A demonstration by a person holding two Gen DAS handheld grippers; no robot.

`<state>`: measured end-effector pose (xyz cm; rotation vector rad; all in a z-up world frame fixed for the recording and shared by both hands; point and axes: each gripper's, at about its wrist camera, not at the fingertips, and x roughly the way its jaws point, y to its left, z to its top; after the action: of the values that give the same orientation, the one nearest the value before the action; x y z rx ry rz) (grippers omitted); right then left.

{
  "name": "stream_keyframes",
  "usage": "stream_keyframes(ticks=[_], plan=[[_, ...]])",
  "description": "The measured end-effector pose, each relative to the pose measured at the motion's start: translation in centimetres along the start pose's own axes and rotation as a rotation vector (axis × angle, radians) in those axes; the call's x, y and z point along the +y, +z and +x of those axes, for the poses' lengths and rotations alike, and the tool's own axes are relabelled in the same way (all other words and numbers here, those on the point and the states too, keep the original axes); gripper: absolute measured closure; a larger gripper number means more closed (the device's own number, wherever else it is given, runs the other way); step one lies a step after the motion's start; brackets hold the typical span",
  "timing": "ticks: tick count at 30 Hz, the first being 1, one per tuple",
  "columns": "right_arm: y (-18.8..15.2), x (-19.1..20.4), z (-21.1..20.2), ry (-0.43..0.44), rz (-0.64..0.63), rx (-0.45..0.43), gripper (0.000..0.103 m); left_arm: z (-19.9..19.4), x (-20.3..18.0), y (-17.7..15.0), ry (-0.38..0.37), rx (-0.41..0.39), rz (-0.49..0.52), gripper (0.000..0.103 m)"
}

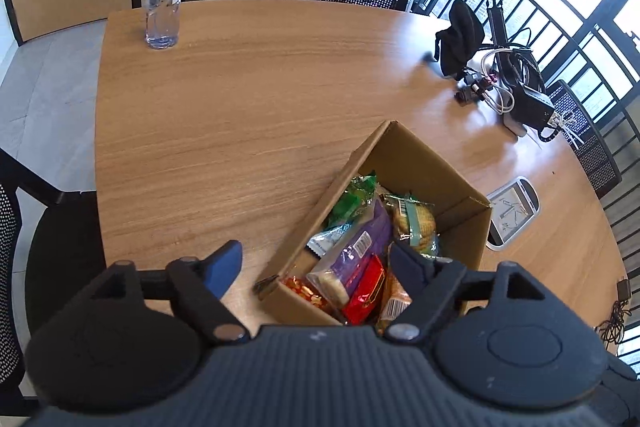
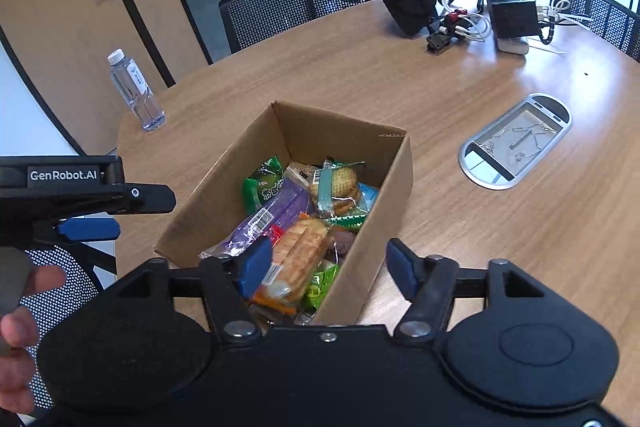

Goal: Organize snacks

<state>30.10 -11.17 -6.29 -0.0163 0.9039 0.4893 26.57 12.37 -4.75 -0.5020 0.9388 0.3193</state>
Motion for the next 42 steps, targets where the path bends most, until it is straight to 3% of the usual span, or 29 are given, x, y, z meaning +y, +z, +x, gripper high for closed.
stream_keyframes(ticks=[2,6,9,26,42], plan=[[-0.3,0.1,-0.5,-0.005,0.005,-0.005,0.030,-0.4,0.1,-0.2,0.002,0.001,0.008,0.017],[-0.9,0.2,-1.7,-0.018,0.014,-0.024,0.012,-1.2,0.3,-0.7,-0.008,-0.006,0.028,0.011],[-1.5,0.3,-2.9,-0.041,0.026,-0.043,0.000,-1.9,0.4,-1.2,-0.018,-0.018,0.052,0.000],[-6.8,-0.1,-11.3,-0.235,0.104,-0.178,0.000,-8.0,0.1,-5.5,-0.094,-0.086,0.237,0.000],[-11.8,0.0,-19.5,-0.313,0.189,-0.302,0.000,-14.4,-0.6,-10.0,-0.196,-0.204,0.428,0.000]])
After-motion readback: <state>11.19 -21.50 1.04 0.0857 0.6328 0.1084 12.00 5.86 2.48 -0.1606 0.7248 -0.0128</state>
